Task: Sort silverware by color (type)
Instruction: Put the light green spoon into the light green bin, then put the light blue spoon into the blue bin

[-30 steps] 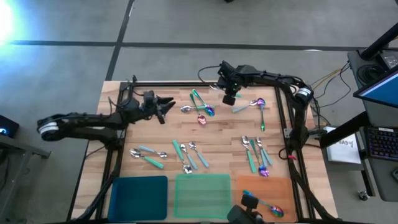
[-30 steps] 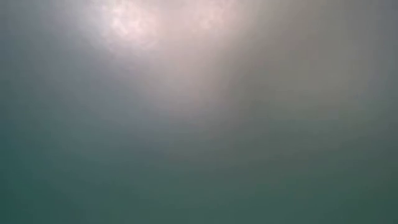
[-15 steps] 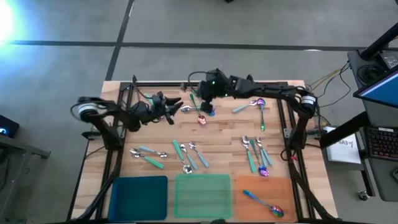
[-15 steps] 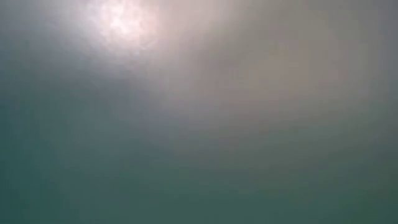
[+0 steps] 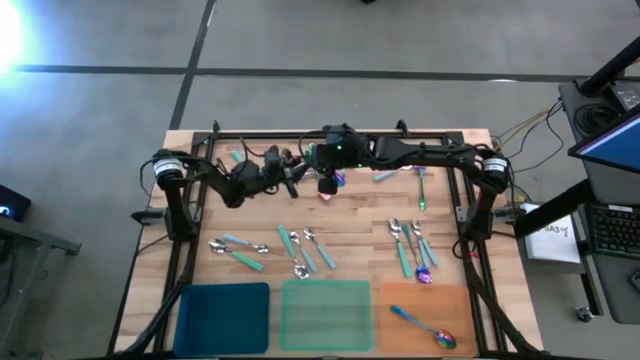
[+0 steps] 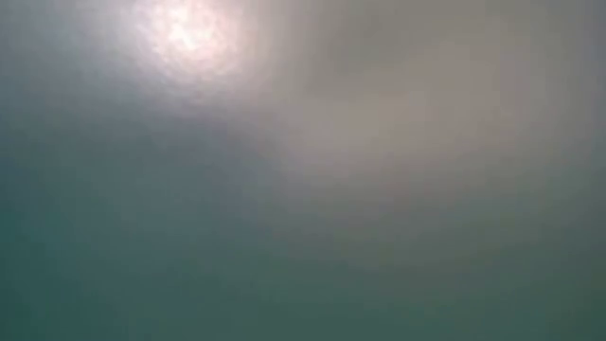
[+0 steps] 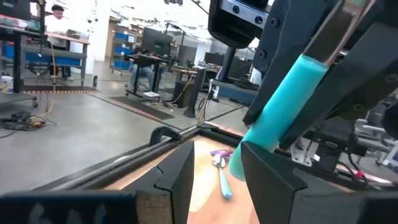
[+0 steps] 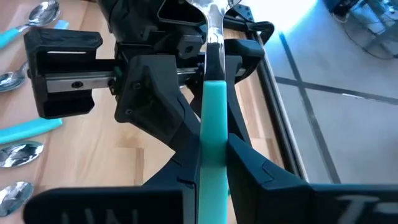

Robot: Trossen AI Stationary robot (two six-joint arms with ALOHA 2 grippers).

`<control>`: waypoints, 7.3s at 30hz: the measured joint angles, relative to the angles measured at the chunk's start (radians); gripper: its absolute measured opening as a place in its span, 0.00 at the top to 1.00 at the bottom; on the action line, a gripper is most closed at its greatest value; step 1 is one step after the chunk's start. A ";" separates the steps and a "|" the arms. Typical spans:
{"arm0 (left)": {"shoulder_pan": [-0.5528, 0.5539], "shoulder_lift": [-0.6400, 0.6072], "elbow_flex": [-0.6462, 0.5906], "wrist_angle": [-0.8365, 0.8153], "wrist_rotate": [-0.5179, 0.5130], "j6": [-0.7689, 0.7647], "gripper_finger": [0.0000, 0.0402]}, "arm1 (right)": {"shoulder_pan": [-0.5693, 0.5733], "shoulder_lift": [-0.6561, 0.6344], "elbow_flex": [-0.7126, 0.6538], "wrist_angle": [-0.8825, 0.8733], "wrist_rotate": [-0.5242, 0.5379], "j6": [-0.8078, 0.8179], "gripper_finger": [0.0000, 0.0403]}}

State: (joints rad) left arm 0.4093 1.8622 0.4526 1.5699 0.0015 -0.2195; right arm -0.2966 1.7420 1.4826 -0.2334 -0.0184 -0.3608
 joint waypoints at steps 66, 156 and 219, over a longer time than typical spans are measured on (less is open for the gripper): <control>-0.069 -0.010 -0.005 -0.030 0.071 -0.122 0.93 | 0.097 -0.106 -0.001 -0.285 0.191 0.145 0.71; -0.766 -0.033 0.893 -2.230 0.292 -0.036 0.77 | 0.684 -0.292 -0.033 -0.779 0.361 0.830 0.83; -0.759 -0.602 0.124 -2.276 -0.197 -0.320 0.77 | 0.615 -0.246 -0.034 -0.784 0.508 0.945 0.79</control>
State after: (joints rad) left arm -0.3496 1.2598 0.5766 -0.7057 -0.1951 -0.5396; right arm 0.3180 1.4963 1.4487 -1.0176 0.4896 0.5838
